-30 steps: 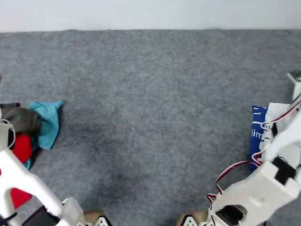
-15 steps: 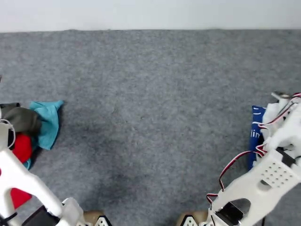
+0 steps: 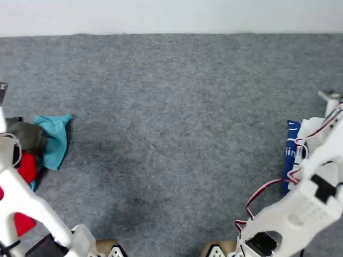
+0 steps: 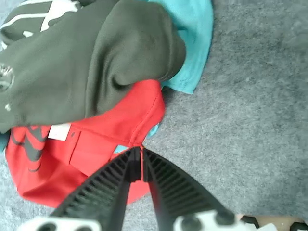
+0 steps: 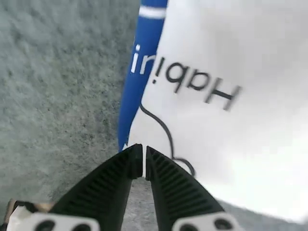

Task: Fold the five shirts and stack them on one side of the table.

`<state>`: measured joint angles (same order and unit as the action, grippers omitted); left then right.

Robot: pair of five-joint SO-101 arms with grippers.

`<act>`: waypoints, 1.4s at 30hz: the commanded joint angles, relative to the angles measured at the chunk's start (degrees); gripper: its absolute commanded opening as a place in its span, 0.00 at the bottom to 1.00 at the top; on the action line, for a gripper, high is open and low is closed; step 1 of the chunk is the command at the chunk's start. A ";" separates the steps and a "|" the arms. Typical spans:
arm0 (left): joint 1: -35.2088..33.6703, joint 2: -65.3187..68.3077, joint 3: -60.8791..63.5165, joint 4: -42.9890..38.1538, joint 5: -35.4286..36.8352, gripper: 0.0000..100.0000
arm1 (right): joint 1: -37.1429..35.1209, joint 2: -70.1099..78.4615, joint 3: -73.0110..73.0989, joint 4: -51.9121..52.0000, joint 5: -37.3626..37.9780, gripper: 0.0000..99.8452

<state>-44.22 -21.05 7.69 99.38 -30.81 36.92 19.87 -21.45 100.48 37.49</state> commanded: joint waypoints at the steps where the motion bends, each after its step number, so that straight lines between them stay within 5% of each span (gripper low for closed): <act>1: 1.49 -1.85 -0.31 0.44 -0.18 0.01 | -0.84 -11.03 -0.18 2.33 -0.53 0.01; 13: 0.53 -1.32 0.92 0.18 -1.05 0.01 | -0.75 -27.30 7.82 2.42 -0.88 0.01; 21: -13.19 -1.32 8.92 -1.58 -19.25 0.02 | -4.44 -44.26 28.92 2.24 -0.88 0.01; 27: -24.44 -1.32 21.67 -9.23 -34.73 0.15 | -7.60 -53.67 38.95 2.24 -0.88 0.01; 31: -27.87 -1.23 28.09 -19.34 -35.52 0.23 | -7.52 -57.27 42.29 2.24 -0.88 0.01; 42: -27.87 -1.14 44.44 -40.35 -38.77 0.24 | -7.25 -63.43 43.78 2.42 -0.88 0.01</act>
<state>-71.91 -21.05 49.80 64.48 -68.79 29.98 -41.49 22.68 100.48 37.14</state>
